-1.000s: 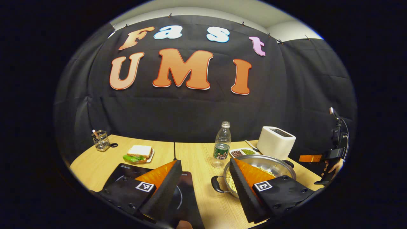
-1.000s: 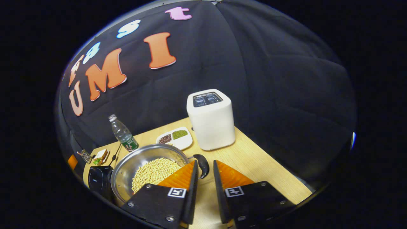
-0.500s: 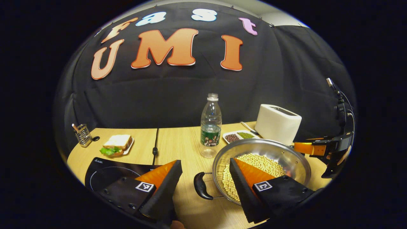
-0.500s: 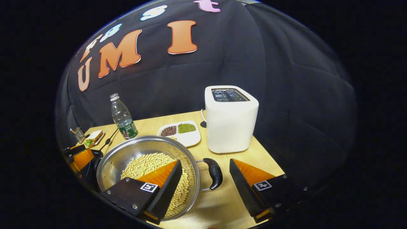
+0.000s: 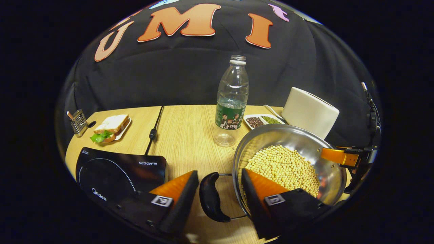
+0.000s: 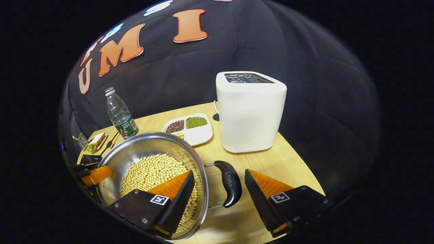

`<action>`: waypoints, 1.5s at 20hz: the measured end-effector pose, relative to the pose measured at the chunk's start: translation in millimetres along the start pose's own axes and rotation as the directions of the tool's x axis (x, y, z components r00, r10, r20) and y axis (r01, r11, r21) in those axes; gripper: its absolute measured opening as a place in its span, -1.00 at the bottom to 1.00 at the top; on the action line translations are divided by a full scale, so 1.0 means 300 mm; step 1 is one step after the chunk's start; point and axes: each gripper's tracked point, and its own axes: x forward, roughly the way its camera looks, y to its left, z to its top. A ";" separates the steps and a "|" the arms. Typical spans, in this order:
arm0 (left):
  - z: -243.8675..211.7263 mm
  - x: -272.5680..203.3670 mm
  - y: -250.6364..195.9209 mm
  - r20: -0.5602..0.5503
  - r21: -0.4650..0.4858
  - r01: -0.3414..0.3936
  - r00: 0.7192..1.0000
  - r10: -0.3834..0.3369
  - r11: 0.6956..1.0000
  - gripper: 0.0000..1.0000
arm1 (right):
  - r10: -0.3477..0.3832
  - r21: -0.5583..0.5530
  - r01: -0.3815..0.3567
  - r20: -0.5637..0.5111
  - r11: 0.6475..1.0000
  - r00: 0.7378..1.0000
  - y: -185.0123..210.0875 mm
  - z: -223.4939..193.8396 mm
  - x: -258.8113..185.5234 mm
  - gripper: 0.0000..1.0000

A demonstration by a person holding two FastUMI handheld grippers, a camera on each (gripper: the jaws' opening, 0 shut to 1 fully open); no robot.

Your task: First push the handle of the pot to place it horizontally, then grasp the pot with both hands and set it on the induction cooktop.

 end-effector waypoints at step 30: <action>0.225 -0.649 0.411 0.023 0.013 -0.063 0.998 0.062 0.998 0.18 | 0.100 0.052 -0.102 0.039 0.993 0.994 0.523 0.084 -0.531 0.10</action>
